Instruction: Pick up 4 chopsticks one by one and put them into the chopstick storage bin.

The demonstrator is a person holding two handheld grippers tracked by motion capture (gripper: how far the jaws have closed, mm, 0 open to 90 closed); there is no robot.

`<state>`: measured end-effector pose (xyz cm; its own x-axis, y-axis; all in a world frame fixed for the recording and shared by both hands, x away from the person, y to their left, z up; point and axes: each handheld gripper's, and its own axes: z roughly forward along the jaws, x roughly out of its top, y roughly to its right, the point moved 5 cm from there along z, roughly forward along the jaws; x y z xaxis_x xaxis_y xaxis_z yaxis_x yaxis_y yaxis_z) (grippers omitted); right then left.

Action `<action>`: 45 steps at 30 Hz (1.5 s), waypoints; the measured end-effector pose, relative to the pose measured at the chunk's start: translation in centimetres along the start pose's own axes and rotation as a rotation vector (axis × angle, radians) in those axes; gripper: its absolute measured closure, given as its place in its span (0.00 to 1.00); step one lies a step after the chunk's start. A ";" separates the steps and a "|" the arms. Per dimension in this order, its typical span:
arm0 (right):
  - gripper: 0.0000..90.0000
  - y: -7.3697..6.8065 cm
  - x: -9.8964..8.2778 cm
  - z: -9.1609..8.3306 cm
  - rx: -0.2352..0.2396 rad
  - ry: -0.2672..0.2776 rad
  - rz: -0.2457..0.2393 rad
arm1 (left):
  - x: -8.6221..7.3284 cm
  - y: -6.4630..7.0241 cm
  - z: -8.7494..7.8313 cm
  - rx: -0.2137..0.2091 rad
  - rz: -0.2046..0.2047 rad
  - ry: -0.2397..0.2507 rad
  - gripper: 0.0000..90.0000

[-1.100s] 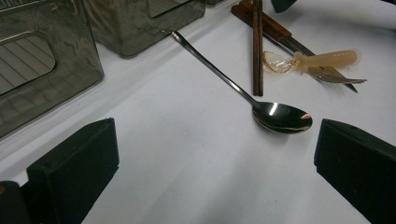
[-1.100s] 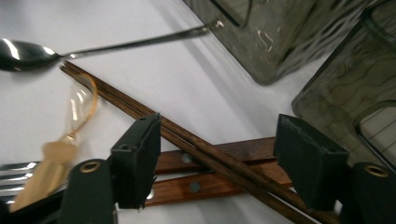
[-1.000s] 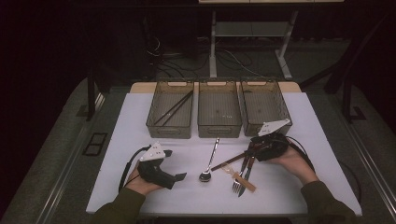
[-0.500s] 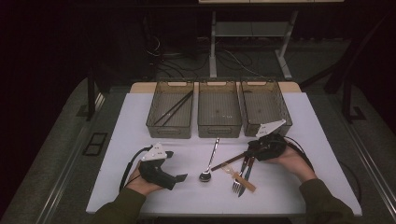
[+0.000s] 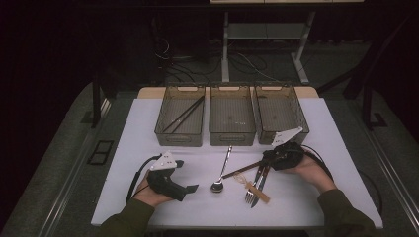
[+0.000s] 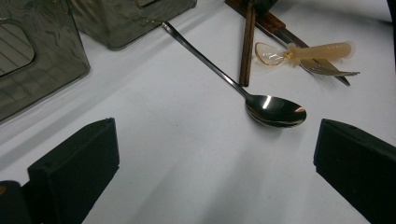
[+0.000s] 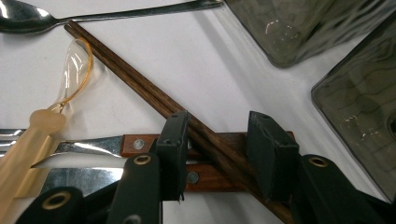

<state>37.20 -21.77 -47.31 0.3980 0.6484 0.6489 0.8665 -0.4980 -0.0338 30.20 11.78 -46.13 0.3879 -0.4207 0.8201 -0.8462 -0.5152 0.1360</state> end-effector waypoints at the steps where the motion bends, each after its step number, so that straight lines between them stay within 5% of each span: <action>1: 0.66 0.0 0.0 0.0 0.000 -0.001 0.000 | 0.0 0.0 0.0 0.000 0.001 0.000 0.00; 36: 0.76 -0.2 -1.1 -1.3 0.023 -0.047 -0.025 | 0.0 0.1 0.2 -0.007 0.003 -0.003 0.00; 45: 0.69 -0.9 0.3 -0.5 0.060 -0.003 -0.041 | 0.0 0.1 0.3 -0.009 0.005 -0.011 0.00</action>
<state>36.36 -21.40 -46.73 0.3629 0.6695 0.6482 0.8986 -0.4356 -0.0532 30.17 11.53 -46.28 0.3876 -0.4311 0.8148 -0.8514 -0.5062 0.1373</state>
